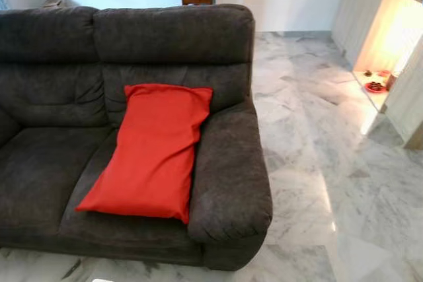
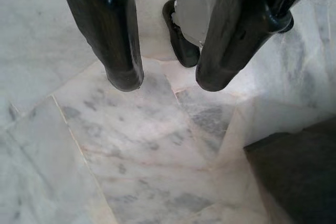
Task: Move the pillow to the sofa from floor
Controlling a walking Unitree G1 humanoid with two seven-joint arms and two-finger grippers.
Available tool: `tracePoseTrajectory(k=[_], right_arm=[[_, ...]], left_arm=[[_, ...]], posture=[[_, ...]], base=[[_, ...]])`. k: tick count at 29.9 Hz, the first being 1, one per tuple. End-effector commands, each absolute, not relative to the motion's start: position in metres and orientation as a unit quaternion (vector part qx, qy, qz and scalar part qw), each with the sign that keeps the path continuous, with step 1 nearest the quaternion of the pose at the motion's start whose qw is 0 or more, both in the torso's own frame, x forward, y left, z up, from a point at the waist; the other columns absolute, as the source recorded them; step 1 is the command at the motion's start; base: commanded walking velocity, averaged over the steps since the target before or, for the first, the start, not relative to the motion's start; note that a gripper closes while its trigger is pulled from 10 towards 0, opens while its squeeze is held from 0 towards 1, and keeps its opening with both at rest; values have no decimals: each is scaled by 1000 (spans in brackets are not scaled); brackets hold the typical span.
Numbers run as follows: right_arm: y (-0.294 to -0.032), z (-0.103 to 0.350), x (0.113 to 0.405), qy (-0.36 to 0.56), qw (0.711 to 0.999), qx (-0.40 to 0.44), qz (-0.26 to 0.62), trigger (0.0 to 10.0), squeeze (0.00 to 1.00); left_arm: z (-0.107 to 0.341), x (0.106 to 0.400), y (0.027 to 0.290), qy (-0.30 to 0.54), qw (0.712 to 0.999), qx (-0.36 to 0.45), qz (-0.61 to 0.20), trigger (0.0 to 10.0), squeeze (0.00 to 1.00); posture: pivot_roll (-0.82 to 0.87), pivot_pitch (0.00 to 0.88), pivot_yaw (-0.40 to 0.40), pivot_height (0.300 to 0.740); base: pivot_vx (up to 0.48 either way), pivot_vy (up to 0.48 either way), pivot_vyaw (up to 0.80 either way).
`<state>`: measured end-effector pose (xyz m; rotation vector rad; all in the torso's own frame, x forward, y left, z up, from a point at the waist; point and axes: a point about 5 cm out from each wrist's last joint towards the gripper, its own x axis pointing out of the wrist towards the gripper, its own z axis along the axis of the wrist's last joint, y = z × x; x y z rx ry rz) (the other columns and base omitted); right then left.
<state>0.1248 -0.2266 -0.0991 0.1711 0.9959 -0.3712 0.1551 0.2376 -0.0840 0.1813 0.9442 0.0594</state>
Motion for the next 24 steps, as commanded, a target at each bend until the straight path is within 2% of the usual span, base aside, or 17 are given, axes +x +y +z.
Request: tracePoseTrajectory(k=[1,6,8,10,11,13,17,24], right_arm=[[-228,-101,119,485,851,85,-181,10000,0],[-230,-101,117,487,850,85,-181,10000,0],[-232,-101,116,487,850,85,-182,10000,0],[-232,-101,116,487,850,84,-181,10000,0],[-232,-101,116,488,850,82,-179,10000,0],[-232,-101,116,488,851,81,-178,10000,0],[-229,-101,119,487,852,81,-174,10000,0],[-226,-101,121,485,854,82,-171,10000,0]], left_arm=[[-82,158,239,448,889,90,31,10000,0],[-72,175,245,407,907,102,42,10000,0],[-49,204,253,315,941,90,82,10000,0],[-33,220,257,255,959,81,99,10000,0],[-11,236,260,178,975,85,101,10000,0],[5,246,258,121,985,80,93,10000,0],[18,247,241,64,993,81,59,10000,0],[16,241,225,51,996,55,38,10000,0]], posture=[[-1,0,70,740],[-6,0,72,740],[-8,0,71,740],[-4,0,70,740],[5,0,66,740],[5,0,66,740],[8,0,67,740],[10,0,65,740]], base=[[0,0,-800],[0,0,-800],[0,0,-800],[0,0,-800],[0,0,-800],[0,0,-800],[0,0,-800],[0,0,-800]])
